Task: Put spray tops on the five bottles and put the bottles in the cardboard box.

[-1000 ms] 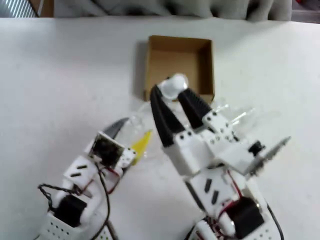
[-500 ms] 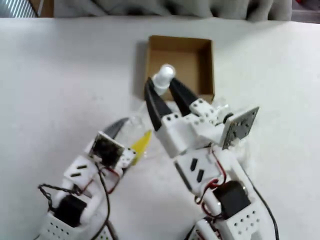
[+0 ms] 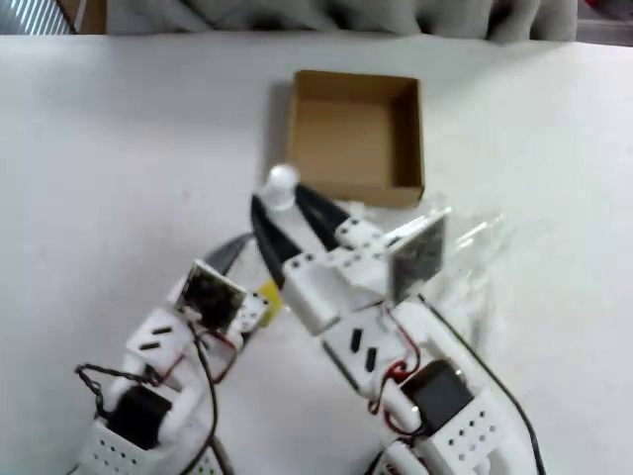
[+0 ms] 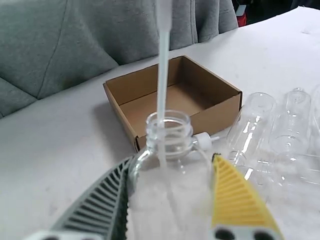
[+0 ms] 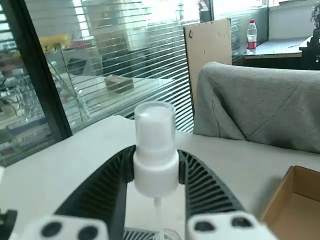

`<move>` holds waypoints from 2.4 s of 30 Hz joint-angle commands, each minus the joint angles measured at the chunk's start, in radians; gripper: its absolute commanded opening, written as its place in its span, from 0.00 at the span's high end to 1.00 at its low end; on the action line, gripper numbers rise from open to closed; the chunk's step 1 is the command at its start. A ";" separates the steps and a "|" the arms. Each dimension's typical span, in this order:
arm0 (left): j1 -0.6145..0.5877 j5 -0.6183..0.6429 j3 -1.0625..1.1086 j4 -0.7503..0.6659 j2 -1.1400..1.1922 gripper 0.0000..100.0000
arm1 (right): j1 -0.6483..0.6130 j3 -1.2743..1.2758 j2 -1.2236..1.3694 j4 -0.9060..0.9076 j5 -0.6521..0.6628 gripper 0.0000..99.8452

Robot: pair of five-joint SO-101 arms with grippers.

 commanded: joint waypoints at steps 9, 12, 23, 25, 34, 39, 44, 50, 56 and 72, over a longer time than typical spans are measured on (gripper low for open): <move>-0.041 0.009 -0.015 -0.034 -0.018 0.93 | -0.042 0.002 0.015 0.039 0.038 0.98; -0.041 0.009 -0.017 -0.034 -0.018 0.93 | -0.068 0.003 0.015 0.050 0.038 0.98; -0.042 0.011 -0.035 -0.026 -0.018 0.93 | -0.070 -0.002 0.005 0.102 -0.005 0.80; -0.042 0.011 -0.035 -0.026 -0.018 0.93 | -0.068 -0.018 0.005 0.117 -0.009 0.80; -0.042 0.011 -0.037 -0.026 -0.018 0.93 | 0.081 -0.126 0.004 0.231 -0.003 0.85; -0.042 0.011 -0.037 -0.026 -0.018 0.93 | 0.154 -0.153 0.005 0.222 -0.002 0.96; -0.042 0.011 -0.037 -0.026 -0.018 0.93 | 0.168 -0.153 0.015 0.216 -0.002 0.98; -0.042 0.011 -0.037 -0.026 -0.018 0.93 | 0.196 -0.158 0.094 0.213 0.000 0.98; -0.042 0.011 -0.037 -0.026 -0.018 0.93 | 0.151 -0.158 0.283 0.143 -0.005 0.98; -0.073 0.017 -0.038 -0.034 -0.018 0.93 | 0.188 -0.160 0.266 0.153 0.051 0.98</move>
